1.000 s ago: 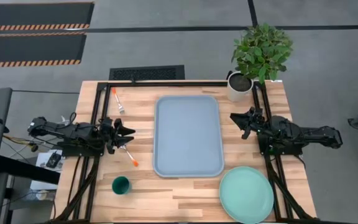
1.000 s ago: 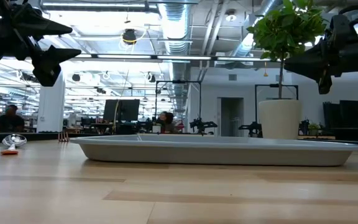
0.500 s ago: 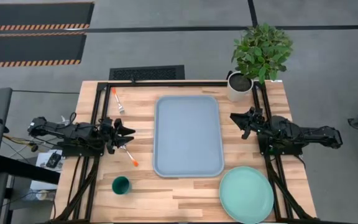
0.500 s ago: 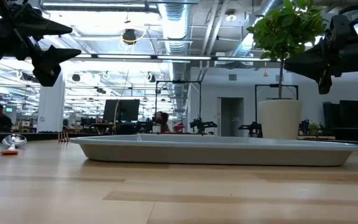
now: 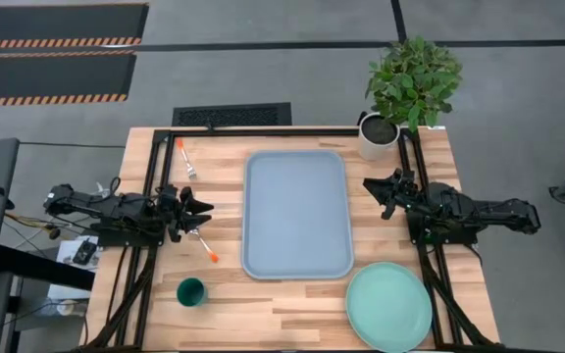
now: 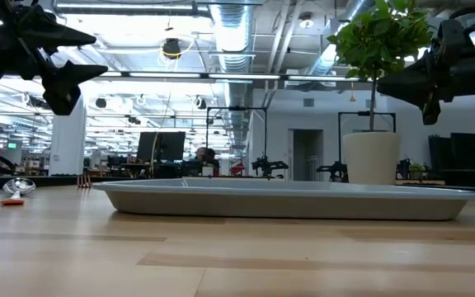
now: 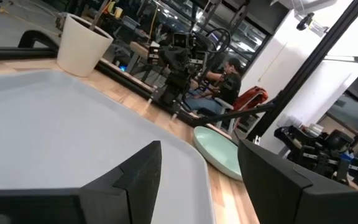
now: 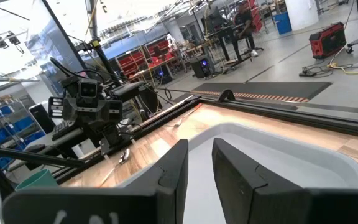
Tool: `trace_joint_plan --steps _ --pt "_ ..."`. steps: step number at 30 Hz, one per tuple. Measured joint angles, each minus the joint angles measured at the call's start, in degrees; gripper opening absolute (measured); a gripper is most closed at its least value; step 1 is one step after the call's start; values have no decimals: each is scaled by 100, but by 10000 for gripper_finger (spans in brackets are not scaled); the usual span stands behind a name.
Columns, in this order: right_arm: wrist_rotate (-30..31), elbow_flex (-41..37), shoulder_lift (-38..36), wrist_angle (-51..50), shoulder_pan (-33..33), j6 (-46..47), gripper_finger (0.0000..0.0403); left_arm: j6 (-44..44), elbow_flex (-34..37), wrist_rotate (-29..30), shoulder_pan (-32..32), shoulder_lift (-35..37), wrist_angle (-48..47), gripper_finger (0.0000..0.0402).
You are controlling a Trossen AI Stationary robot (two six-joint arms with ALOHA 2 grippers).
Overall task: Pick and place plate/cup/fork/spoon on tray
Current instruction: Put the green cup on the top right of the gray serving tray
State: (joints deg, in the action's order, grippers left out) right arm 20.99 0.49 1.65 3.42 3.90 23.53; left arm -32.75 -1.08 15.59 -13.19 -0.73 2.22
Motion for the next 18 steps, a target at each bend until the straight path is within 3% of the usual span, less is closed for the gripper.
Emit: trace_joint_plan --steps 11,18 --pt "2 0 0 2 0 -2 101 -1003 0 1038 -2 -2 78 199" --pt "6 -2 0 281 -2 0 101 -1578 0 2144 -2 -1 238 199"
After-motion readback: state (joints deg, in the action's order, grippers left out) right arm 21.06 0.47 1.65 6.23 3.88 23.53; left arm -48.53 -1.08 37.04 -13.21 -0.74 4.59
